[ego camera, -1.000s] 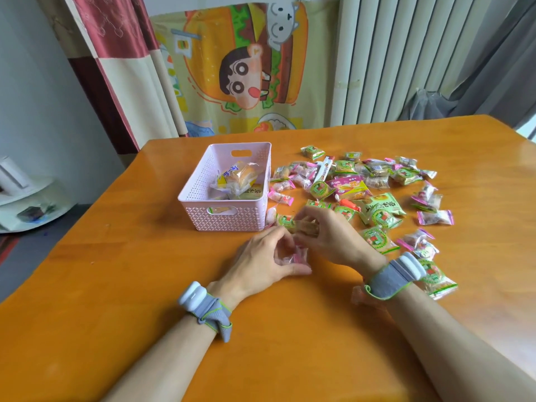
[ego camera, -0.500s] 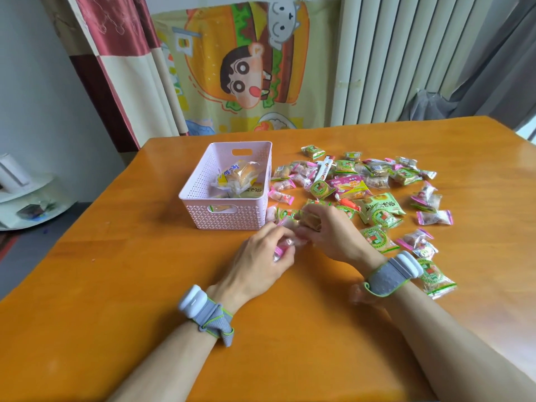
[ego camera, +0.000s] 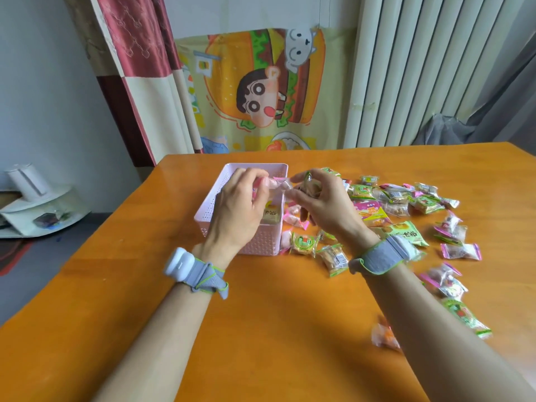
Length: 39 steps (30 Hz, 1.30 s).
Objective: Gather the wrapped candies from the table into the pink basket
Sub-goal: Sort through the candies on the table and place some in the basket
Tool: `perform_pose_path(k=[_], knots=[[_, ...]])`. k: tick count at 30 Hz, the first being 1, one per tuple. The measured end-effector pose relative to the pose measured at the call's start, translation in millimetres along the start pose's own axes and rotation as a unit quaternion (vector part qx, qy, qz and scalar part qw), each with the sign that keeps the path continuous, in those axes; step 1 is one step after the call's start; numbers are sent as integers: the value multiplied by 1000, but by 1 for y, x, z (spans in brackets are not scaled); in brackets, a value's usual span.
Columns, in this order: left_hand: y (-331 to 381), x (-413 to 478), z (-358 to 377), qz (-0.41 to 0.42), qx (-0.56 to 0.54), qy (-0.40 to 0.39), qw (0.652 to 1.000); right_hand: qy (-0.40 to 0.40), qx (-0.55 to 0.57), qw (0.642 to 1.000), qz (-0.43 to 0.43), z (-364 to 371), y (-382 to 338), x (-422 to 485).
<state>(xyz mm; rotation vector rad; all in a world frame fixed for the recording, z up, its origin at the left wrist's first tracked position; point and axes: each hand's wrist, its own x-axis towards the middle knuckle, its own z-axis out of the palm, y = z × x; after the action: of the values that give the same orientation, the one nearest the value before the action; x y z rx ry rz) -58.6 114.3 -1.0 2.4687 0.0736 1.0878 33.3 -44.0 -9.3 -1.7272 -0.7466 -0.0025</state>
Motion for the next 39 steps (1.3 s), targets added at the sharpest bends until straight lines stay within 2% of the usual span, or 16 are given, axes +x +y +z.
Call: perform_pose_path(k=[7,12,15,17,22,24,28,31,34,39], knots=[[-40,35,3,-99,98,-58,989,1,-34,999,7,29,7,32],[-60,39,11,-137,86,-248,955,-64,-126,990,2,31,9,37],[-63,42,6,-130,65,-319,936,-98,-94,990,35,22,8,36],[-66,45,0,-120,57,-359,924,-102,-117,988,17,14,8,38],[-61,46,-18,-86,24,-387,918,-106,-161,981,-13,-8,16,41],[-52,45,-22,-73,20,-411,909,-156,-232,960,-3,-10,22,40],[-44,41,-16,-38,-2,-478,878,-317,-342,882,65,-3,33,33],[-47,39,-4,-15,6,-516,857,-356,-393,847,51,7,38,24],[-54,40,3,-5,16,-521,853,-352,-415,839,26,18,43,19],[-56,37,6,-5,7,-530,848,-318,-413,853,26,17,48,22]])
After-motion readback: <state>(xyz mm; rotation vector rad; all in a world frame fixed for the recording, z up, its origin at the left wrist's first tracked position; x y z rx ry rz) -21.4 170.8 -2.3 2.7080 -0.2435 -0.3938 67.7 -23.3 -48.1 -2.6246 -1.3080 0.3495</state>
